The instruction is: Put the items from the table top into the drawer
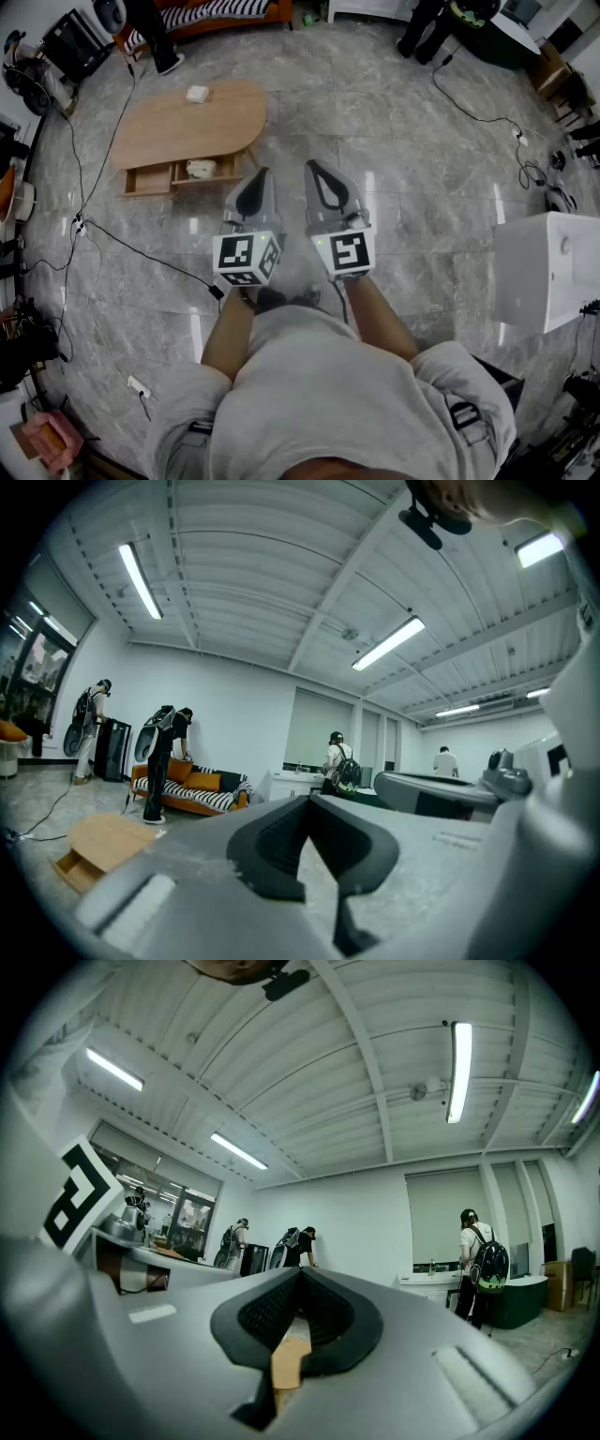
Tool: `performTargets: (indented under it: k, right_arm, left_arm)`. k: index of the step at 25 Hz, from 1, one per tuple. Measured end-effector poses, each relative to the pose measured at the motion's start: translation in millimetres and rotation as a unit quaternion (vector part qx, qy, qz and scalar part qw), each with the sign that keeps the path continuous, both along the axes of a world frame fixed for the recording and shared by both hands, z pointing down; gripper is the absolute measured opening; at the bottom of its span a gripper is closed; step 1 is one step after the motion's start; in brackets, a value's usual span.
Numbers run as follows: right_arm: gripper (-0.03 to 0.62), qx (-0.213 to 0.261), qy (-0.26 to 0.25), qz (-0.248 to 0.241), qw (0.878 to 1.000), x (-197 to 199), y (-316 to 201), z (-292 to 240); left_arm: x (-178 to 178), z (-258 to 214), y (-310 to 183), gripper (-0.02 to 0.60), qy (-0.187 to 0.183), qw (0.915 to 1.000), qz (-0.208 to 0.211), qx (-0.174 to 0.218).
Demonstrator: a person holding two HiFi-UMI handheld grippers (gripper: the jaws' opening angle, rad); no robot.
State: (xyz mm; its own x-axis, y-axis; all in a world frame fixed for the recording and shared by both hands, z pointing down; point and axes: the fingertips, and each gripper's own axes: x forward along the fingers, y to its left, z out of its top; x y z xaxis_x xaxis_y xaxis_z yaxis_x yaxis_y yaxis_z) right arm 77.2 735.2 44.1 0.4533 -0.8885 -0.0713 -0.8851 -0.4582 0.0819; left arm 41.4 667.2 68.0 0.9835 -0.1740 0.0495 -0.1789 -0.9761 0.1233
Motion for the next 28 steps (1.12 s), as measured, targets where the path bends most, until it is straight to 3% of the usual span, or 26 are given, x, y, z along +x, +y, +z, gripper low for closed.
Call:
performTargets:
  k: [8, 15, 22, 28]
  right_arm:
    - [0.006, 0.009, 0.003, 0.005, 1.0, 8, 4, 4]
    - [0.006, 0.007, -0.025, 0.008, 1.0, 14, -21, 20]
    - [0.006, -0.03, -0.036, 0.004, 0.999, 28, -85, 43]
    - [0.006, -0.029, -0.033, 0.008, 0.999, 43, -171, 35]
  left_arm:
    - [8, 9, 6, 0.02, -0.006, 0.9999, 0.008, -0.002]
    - [10, 25, -16, 0.02, -0.016, 0.9993, 0.008, -0.032]
    - [30, 48, -81, 0.02, -0.021, 0.9976, 0.01, -0.065]
    - [41, 44, -167, 0.02, -0.02, 0.997, 0.014, -0.073]
